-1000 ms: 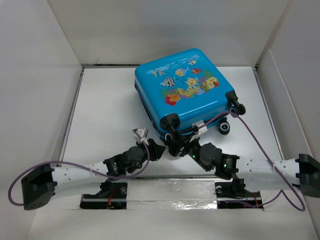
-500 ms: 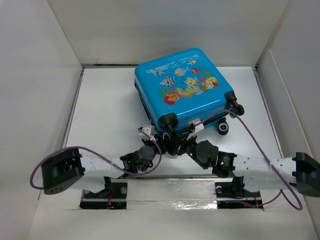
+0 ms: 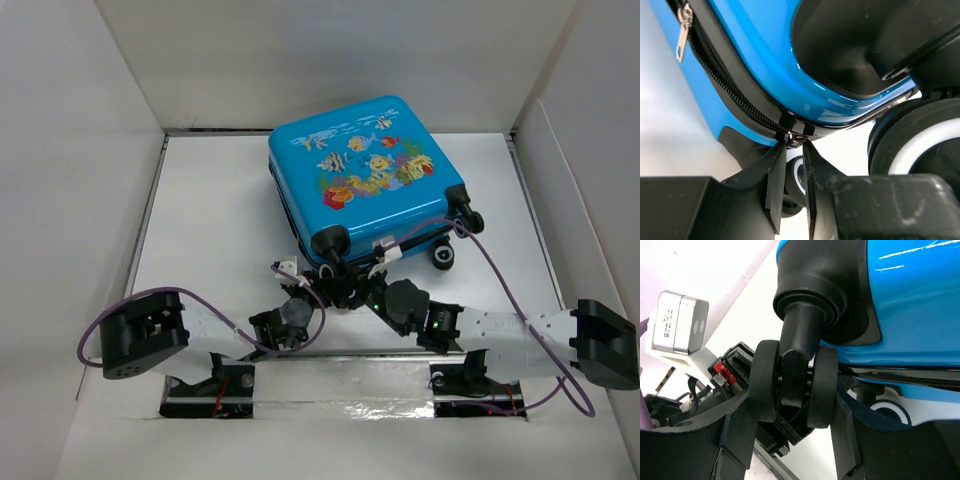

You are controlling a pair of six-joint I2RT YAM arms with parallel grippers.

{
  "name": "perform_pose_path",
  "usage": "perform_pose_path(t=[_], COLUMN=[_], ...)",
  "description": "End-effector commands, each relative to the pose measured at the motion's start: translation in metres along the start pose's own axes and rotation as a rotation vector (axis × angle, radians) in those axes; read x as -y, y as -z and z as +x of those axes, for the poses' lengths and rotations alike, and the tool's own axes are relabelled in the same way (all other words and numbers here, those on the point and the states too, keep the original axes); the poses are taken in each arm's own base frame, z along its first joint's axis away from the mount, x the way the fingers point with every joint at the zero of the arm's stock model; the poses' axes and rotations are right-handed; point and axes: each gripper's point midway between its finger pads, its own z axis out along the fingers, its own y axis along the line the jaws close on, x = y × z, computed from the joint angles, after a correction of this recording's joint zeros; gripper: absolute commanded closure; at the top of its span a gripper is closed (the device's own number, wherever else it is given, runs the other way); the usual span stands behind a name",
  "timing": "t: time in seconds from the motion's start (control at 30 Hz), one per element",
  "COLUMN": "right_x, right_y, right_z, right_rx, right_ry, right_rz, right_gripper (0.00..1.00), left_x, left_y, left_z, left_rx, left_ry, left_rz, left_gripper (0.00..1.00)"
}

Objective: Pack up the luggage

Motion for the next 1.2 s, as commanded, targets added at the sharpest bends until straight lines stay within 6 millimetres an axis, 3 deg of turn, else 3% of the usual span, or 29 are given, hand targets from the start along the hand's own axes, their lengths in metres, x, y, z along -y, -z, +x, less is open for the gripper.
perform_pose_path(t=[0.0,0.1,0.17,0.3,0.5,0.67,0.87,1.0,1.07,1.17], right_x=[-0.063,-0.065,-0.065,-0.061,-0.06,-0.06,-0.05,-0.039,-0.035,-0.029], right_y=[-0.002,-0.004,-0.003,0.0,0.001,0.002,0.009,0.016,0.02,0.028], right_z=[-0.045,-0.043,-0.044,-0.044,-0.042,-0.044,-0.048,-0.051,-0.052,-0.05], right_rx=[0.101,0.095,0.095,0.096,0.094,0.098,0.122,0.141,0.15,0.148], right_ry=[-0.103,-0.102,-0.102,-0.096,-0.097,-0.099,-0.113,-0.119,-0.122,-0.114], right_rz=[-0.215,-0.222,-0.223,-0.213,-0.213,-0.216,-0.192,-0.163,-0.156,-0.159], right_gripper=[1.0,1.0,1.0,1.0,1.0,1.0,1.0,1.0,1.0,1.0], left_x=[0.037,0.043,0.043,0.048,0.051,0.048,0.025,-0.01,-0.02,-0.054], left_y=[-0.004,-0.004,-0.004,-0.002,-0.005,-0.005,0.005,0.015,0.017,0.025], left_z=[-0.07,-0.07,-0.071,-0.072,-0.077,-0.086,-0.084,-0.072,-0.077,-0.073], left_rx=[0.226,0.218,0.226,0.226,0.248,0.29,0.287,0.255,0.254,0.239], left_ry=[0.248,0.253,0.253,0.252,0.243,0.215,0.15,0.069,0.078,0.073], left_rz=[0.042,0.038,0.043,0.059,0.044,0.023,-0.002,-0.058,-0.048,-0.086], left_gripper=[0.85,0.69,0.53,0.53,0.71,1.0,1.0,1.0,1.0,1.0])
